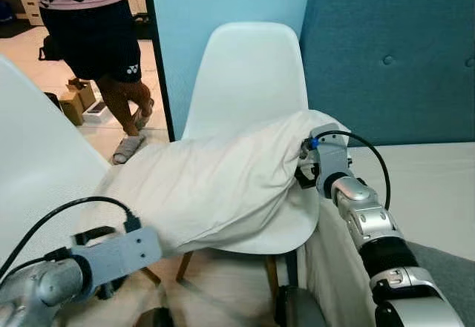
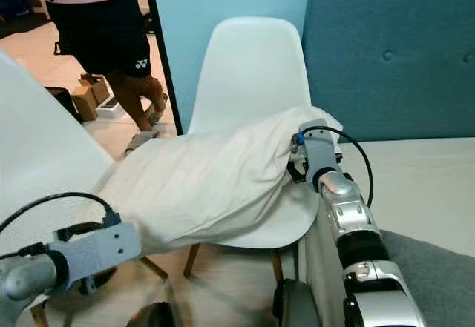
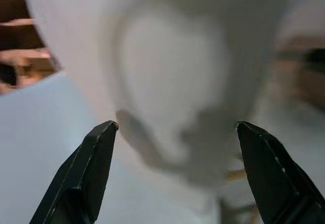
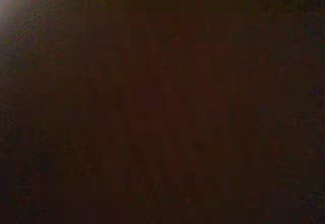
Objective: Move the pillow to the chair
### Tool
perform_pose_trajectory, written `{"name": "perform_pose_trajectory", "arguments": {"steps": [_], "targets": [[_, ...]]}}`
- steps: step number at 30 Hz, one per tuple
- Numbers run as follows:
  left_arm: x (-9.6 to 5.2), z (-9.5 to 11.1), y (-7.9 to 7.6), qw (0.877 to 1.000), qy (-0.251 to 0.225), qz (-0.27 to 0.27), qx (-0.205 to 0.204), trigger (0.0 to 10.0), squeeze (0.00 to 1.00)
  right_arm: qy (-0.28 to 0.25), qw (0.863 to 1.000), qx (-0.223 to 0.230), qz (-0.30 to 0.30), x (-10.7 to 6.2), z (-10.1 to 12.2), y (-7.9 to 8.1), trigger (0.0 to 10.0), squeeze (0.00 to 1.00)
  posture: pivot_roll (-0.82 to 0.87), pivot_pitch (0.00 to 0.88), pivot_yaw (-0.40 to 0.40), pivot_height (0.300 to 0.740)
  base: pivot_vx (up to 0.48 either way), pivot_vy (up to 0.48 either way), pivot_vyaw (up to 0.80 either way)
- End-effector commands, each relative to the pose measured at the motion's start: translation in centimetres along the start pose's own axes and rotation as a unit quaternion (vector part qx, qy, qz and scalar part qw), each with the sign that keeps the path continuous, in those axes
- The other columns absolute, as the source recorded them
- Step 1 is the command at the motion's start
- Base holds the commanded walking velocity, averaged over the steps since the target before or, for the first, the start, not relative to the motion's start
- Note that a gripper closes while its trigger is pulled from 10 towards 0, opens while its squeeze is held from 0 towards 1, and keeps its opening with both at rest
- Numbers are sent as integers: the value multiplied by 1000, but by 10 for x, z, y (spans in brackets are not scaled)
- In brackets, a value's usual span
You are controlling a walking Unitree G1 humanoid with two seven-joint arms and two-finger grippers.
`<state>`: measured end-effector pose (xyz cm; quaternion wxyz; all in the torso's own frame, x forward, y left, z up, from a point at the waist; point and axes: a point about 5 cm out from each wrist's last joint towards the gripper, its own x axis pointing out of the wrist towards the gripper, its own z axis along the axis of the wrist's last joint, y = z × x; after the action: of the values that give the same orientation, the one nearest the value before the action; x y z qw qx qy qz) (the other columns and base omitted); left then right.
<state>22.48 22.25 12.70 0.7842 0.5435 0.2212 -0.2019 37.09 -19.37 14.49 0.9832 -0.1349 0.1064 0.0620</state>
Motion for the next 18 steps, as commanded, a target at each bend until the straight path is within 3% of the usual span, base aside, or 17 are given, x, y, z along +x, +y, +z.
{"name": "perform_pose_trajectory", "arguments": {"steps": [1,5,9,15,16,17,18], "targets": [[9,-2,1,999,0,35,29,10000,0,-17,1000,7,5,2,7,3,10000,0,105,0,-46,537,0,0,0],[25,-15,-10,996,8,62,66,10000,0,-20,1000,9,6,3,9,5,10000,0,101,0,-45,537,0,0,0],[36,-22,-24,996,4,74,53,10000,0,-21,1000,11,5,3,9,4,10000,0,98,0,-44,537,0,0,0],[48,-27,-27,994,-5,105,27,10000,0,-23,1000,12,8,3,10,6,10000,0,95,0,-48,537,0,0,0],[54,-29,-26,992,-7,123,24,1882,0,-23,1000,13,11,3,11,8,10000,0,87,0,-48,537,0,0,0],[58,-29,-20,988,-12,154,21,0,0,-23,999,13,18,3,11,12,10000,0,80,0,-44,537,0,0,0],[61,-29,-16,984,-16,176,19,0,0,-23,999,13,24,3,10,14,10000,0,77,0,-45,537,0,0,0]]}}
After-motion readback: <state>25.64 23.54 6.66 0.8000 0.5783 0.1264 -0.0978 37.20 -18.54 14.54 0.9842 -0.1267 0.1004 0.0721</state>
